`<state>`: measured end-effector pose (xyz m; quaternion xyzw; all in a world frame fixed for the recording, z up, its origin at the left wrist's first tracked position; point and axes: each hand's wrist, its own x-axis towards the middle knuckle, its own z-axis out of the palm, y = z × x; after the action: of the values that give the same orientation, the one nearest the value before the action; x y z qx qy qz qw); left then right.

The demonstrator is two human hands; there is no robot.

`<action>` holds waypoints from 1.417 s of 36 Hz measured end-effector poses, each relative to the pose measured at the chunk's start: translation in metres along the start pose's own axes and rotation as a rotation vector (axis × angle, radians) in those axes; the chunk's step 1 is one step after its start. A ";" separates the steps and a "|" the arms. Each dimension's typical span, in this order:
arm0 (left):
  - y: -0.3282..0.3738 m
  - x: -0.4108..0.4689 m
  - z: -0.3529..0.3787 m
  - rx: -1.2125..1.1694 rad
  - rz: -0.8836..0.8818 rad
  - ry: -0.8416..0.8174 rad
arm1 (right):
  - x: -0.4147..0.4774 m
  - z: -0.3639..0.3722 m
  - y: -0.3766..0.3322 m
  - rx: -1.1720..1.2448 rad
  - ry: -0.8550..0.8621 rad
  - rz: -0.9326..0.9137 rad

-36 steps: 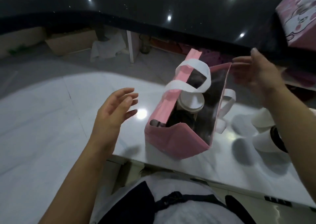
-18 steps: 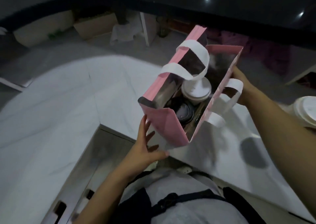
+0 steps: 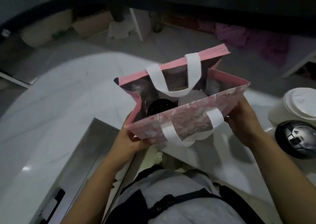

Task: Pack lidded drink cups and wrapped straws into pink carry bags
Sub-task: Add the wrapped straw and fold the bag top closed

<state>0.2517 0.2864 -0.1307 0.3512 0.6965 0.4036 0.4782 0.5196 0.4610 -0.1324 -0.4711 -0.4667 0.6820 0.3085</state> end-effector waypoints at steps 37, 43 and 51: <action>0.082 0.046 -0.016 -0.054 0.258 -0.082 | 0.011 -0.047 -0.058 -0.469 -0.403 -0.412; 0.082 0.042 -0.002 -0.010 0.306 0.146 | 0.016 -0.036 -0.042 -0.176 -0.204 -0.490; 0.083 0.036 0.026 0.004 0.459 0.369 | 0.017 -0.031 -0.046 -0.072 -0.024 -0.472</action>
<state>0.2741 0.3591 -0.0756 0.4212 0.6748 0.5569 0.2390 0.5414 0.5042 -0.0993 -0.3514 -0.5914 0.5796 0.4368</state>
